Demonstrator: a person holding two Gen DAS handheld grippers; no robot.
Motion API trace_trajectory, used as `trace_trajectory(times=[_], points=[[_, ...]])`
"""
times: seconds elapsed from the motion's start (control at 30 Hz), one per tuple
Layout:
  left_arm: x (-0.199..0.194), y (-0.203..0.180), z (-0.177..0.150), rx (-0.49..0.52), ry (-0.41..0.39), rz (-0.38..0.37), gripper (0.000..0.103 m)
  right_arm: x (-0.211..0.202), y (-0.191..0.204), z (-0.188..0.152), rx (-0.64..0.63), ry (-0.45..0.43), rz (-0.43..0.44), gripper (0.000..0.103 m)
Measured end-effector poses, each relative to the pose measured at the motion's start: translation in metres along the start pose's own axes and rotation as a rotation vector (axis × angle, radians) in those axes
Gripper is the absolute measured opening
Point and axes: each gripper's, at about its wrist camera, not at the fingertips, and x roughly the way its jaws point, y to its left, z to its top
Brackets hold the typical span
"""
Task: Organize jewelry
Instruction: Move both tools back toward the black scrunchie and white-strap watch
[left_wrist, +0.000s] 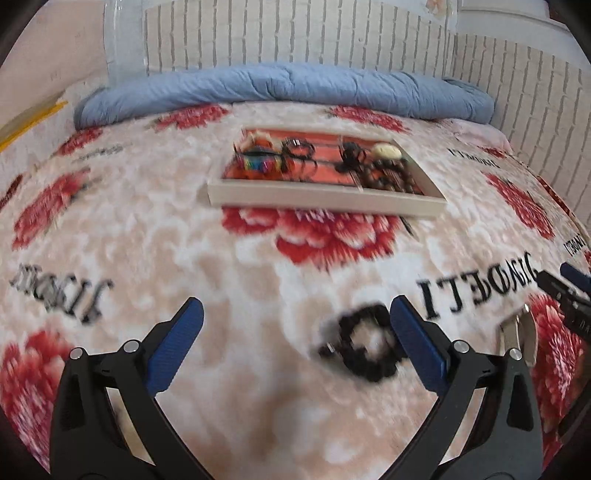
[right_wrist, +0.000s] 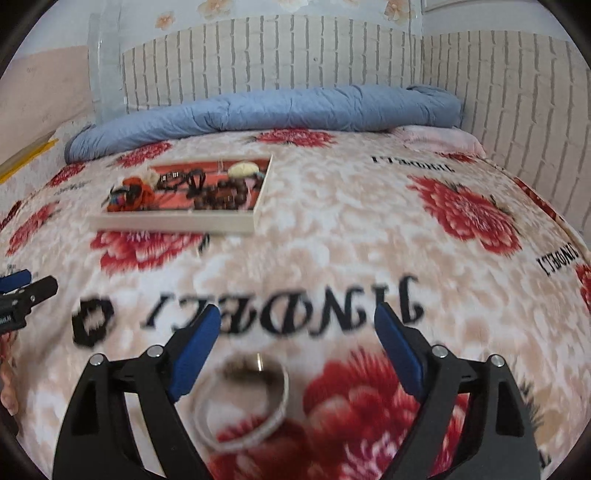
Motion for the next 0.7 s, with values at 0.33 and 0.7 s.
trace_trajectory(times=[0.33, 0.7], points=[[0.014, -0.021, -0.020, 0.021, 0.044, 0.001, 0.098, 0.000, 0.015, -0.024, -0.002, 0.024, 0.022, 0.087], [0.042, -0.028, -0.019, 0.022, 0.114, 0.005, 0.098, 0.028, 0.021, -0.033, -0.002, 0.117, 0.029, 0.087]])
